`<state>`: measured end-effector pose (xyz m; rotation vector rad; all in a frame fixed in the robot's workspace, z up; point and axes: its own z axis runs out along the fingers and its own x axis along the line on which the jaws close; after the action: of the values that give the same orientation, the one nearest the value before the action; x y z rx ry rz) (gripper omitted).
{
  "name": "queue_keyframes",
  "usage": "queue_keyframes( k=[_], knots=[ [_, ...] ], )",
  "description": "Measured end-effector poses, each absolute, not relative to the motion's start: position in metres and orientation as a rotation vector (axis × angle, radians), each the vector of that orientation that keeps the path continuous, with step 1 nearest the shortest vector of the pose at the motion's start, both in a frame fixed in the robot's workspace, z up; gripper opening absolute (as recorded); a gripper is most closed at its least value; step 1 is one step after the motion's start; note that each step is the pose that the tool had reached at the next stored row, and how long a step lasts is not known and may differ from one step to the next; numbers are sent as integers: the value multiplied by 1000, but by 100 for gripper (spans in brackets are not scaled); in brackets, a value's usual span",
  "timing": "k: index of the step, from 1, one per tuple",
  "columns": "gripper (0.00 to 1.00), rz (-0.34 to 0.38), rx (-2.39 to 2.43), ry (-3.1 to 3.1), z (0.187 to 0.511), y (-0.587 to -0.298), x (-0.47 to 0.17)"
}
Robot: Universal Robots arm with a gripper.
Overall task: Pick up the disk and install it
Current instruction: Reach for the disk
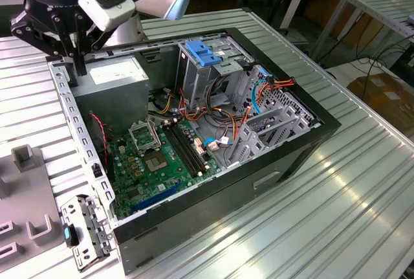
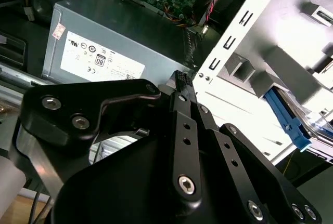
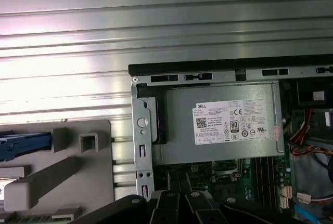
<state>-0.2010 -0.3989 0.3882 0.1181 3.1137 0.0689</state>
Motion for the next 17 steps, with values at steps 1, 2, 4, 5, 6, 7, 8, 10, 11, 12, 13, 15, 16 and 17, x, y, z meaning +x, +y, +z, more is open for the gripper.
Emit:
queue_keyframes(
  k=[1, 2, 4, 5, 6, 7, 8, 10, 11, 12, 13, 15, 16, 17],
  knots=[
    [11, 69, 118, 3114, 388, -399, -202],
    [11, 69, 118, 3114, 388, -399, -203],
    [11, 69, 118, 3114, 388, -399, -207],
    [11, 69, 118, 3114, 388, -399, -208],
    [11, 69, 118, 3114, 388, -399, -209],
    [11, 69, 118, 3114, 388, -399, -210],
    [11, 69, 118, 3114, 388, -399, -211],
    [11, 69, 118, 3114, 387, -399, -215],
    [11, 69, 118, 3114, 387, -399, -216],
    [11, 69, 118, 3114, 387, -399, -217],
    [11, 69, 118, 3114, 387, -399, -219],
    [11, 70, 118, 3114, 387, -399, -221],
    [11, 70, 118, 3114, 387, -399, -223],
    [11, 70, 118, 3114, 387, -399, -224]
  ],
)
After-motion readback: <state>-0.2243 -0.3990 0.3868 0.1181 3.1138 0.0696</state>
